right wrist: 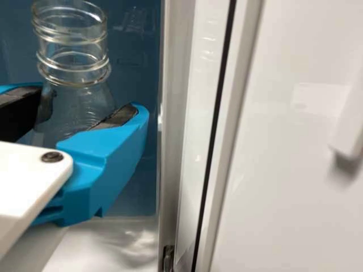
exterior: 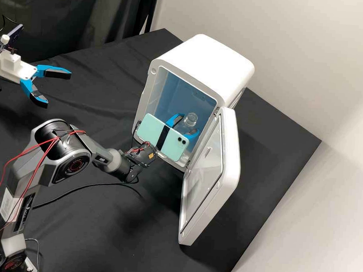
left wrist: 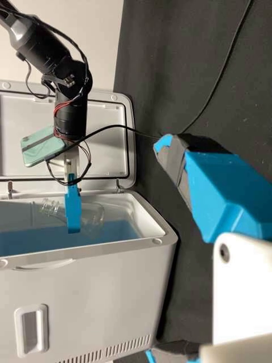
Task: Place the flask in the incubator
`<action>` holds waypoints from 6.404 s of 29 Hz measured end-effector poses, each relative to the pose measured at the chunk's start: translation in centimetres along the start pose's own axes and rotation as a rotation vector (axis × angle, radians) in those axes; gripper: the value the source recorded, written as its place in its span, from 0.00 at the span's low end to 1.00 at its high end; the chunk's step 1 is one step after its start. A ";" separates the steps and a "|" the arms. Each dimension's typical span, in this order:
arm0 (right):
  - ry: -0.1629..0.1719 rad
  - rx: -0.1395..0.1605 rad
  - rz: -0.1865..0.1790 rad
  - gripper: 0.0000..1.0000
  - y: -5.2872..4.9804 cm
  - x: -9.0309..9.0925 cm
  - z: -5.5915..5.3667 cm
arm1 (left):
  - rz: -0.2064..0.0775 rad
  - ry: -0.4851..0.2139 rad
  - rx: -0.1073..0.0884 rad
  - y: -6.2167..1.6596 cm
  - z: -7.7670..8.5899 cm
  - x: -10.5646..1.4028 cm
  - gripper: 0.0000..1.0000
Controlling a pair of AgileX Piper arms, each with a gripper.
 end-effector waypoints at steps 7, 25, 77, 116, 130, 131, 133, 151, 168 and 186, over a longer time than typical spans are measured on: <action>0.012 0.008 0.025 0.00 0.6 1.3 -0.7 | 0.004 -0.001 -0.001 0.11 0.0 0.0 1.00; 0.005 0.008 -0.022 0.00 -1.0 4.1 -1.7 | 0.004 -0.001 -0.001 0.11 0.0 0.0 1.00; -0.093 -0.030 -0.194 0.00 -7.0 8.3 -0.9 | -0.004 -0.003 -0.005 -0.01 0.1 0.1 1.00; -0.104 -0.036 -0.181 0.00 -7.2 9.1 0.5 | -0.007 -0.015 -0.004 -0.06 0.3 0.1 1.00; -0.105 -0.036 -0.180 0.00 -7.3 9.2 0.7 | -0.008 -0.019 -0.001 -0.07 0.4 0.1 1.00; -0.105 -0.036 -0.180 0.00 -7.3 9.2 0.7 | -0.008 -0.017 0.003 -0.07 0.3 0.1 1.00; -0.105 -0.036 -0.180 0.00 -7.3 9.2 0.7 | -0.009 -0.013 0.003 -0.09 0.3 0.1 1.00; -0.105 -0.036 -0.180 0.00 -7.3 9.2 0.7 | -0.009 -0.010 0.002 -0.09 0.3 0.1 1.00; -0.108 -0.036 -0.177 0.00 -7.1 9.2 0.8 | -0.009 -0.010 0.002 -0.09 0.3 0.1 1.00; -0.109 -0.034 -0.168 0.00 -7.2 9.2 1.5 | -0.009 -0.010 0.002 -0.09 0.3 0.1 1.00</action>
